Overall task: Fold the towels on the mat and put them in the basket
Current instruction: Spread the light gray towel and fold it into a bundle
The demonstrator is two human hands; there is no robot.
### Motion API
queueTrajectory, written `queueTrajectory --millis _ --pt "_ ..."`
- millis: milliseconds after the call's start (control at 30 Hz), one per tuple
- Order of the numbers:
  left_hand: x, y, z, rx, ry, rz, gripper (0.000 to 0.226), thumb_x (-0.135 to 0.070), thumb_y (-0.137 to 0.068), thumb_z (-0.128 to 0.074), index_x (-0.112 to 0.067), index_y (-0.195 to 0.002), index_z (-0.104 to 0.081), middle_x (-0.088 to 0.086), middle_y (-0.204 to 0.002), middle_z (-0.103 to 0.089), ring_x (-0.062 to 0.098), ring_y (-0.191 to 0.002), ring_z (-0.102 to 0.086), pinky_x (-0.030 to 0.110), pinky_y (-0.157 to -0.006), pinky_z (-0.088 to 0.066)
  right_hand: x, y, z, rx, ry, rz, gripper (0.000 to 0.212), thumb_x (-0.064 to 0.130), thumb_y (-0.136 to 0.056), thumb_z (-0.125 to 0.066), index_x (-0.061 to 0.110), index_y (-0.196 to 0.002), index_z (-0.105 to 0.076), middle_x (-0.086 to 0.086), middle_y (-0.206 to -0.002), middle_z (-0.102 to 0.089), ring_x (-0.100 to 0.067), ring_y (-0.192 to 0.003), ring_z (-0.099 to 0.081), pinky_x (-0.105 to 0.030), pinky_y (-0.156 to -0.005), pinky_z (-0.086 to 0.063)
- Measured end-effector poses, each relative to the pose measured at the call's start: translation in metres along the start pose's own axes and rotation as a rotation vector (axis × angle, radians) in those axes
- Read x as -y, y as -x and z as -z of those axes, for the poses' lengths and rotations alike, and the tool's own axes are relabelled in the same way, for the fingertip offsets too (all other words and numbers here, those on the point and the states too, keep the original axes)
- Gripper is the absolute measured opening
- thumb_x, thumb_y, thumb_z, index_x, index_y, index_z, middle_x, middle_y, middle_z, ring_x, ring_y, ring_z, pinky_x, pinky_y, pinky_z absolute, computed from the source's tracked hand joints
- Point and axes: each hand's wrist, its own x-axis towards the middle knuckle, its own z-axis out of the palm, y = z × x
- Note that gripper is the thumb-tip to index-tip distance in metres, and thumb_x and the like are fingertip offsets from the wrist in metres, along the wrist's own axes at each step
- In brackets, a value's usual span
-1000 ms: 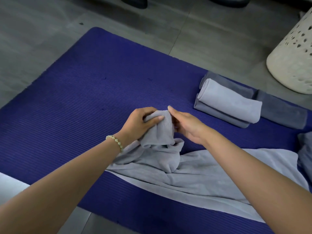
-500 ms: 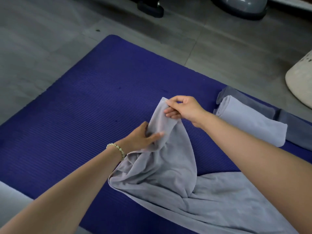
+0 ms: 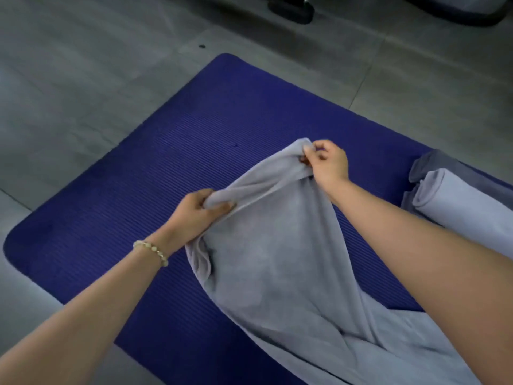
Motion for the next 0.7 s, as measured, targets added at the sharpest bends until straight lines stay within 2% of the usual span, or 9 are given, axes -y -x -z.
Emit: queueTrajectory --millis 100,200,300,400,500,567,600,633,700 --pt "0.006 -0.008 0.032 -0.192 -0.116 -0.074 0.028 -0.039 -0.081 -0.072 -0.012 -0.085 -0.064 -0.001 -0.078 -0.065 0.013 -0.069 -0.060 0.026 -0.062 -0.049 0.028 -0.010 -0.026 0.052 -0.089 0.052 0.013 0.024 -0.094 -0.059 0.013 -0.100 -0.061 -0.006 -0.098 -0.071 -0.008 -0.082 -0.061 -0.013 -0.069 -0.044" --pt "0.033 -0.003 0.038 -0.222 -0.171 0.095 0.029 -0.044 -0.081 -0.071 -0.015 -0.083 -0.064 -0.003 -0.078 -0.065 0.017 -0.075 -0.064 0.024 -0.060 -0.048 0.025 -0.001 -0.058 0.308 -0.034 0.009 0.039 0.018 -0.094 -0.058 0.006 -0.130 -0.049 -0.007 -0.129 -0.061 -0.012 -0.113 -0.056 -0.010 -0.086 -0.038" --pt "0.055 0.007 0.036 -0.044 -0.224 0.188 0.038 -0.054 -0.085 -0.060 -0.017 -0.083 -0.067 0.001 -0.080 -0.070 0.020 -0.079 -0.067 0.032 -0.069 -0.055 -0.001 0.009 -0.070 0.497 0.052 -0.044 0.072 0.020 -0.093 -0.060 0.013 -0.151 -0.018 -0.003 -0.154 -0.033 -0.015 -0.141 -0.032 -0.024 -0.114 -0.024" --pt "0.064 0.017 0.042 0.146 -0.151 0.135 0.041 -0.058 -0.085 -0.056 -0.025 -0.107 -0.065 -0.008 -0.098 -0.070 0.009 -0.091 -0.066 0.022 -0.079 -0.053 -0.017 0.025 -0.065 0.582 0.133 -0.077 0.084 0.026 -0.091 -0.063 0.021 -0.153 -0.006 0.000 -0.159 -0.018 -0.014 -0.146 -0.020 -0.031 -0.117 -0.021" --pt "0.069 0.028 0.046 0.237 -0.046 0.169 0.063 -0.067 -0.072 -0.063 -0.029 -0.121 -0.055 -0.008 -0.106 -0.069 0.007 -0.096 -0.066 0.022 -0.084 -0.052 -0.021 0.055 -0.067 0.529 0.176 0.008 0.063 0.031 -0.089 -0.066 0.021 -0.143 -0.037 0.000 -0.147 -0.038 -0.014 -0.136 -0.036 -0.020 -0.106 -0.028" --pt "0.073 0.035 0.044 0.296 -0.098 0.190 0.052 -0.061 -0.074 -0.067 -0.029 -0.114 -0.059 -0.011 -0.097 -0.071 0.002 -0.089 -0.067 0.018 -0.080 -0.053 -0.021 0.077 -0.077 0.471 0.214 0.040 0.031 0.033 -0.087 -0.068 0.018 -0.113 -0.061 -0.001 -0.118 -0.054 -0.015 -0.111 -0.054 -0.016 -0.092 -0.038" --pt "0.074 0.038 0.042 0.319 -0.115 0.189 0.039 -0.055 -0.078 -0.067 -0.030 -0.107 -0.062 -0.015 -0.089 -0.071 -0.003 -0.081 -0.067 0.013 -0.073 -0.051 -0.017 0.090 -0.082 0.459 0.192 -0.007 0.023 0.037 -0.086 -0.068 0.016 -0.097 -0.065 0.000 -0.102 -0.058 -0.015 -0.095 -0.057 -0.015 -0.080 -0.042" --pt "0.072 0.041 0.041 0.333 -0.122 0.179 0.030 -0.051 -0.080 -0.067 -0.031 -0.101 -0.064 -0.018 -0.083 -0.069 -0.007 -0.075 -0.065 0.010 -0.068 -0.049 -0.012 0.102 -0.087 0.472 0.126 -0.109 0.027 0.041 -0.087 -0.066 0.014 -0.088 -0.065 0.000 -0.088 -0.061 -0.015 -0.080 -0.058 -0.014 -0.066 -0.044" --pt "0.070 0.046 0.039 0.342 -0.144 0.138 0.030 -0.051 -0.081 -0.066 -0.032 -0.104 -0.063 -0.018 -0.090 -0.068 -0.007 -0.081 -0.064 0.011 -0.071 -0.050 0.001 0.123 -0.097 0.595 -0.050 -0.408 0.041 0.050 -0.088 -0.060 0.010 -0.090 -0.065 -0.005 -0.079 -0.068 -0.016 -0.066 -0.062 -0.016 -0.053 -0.047"
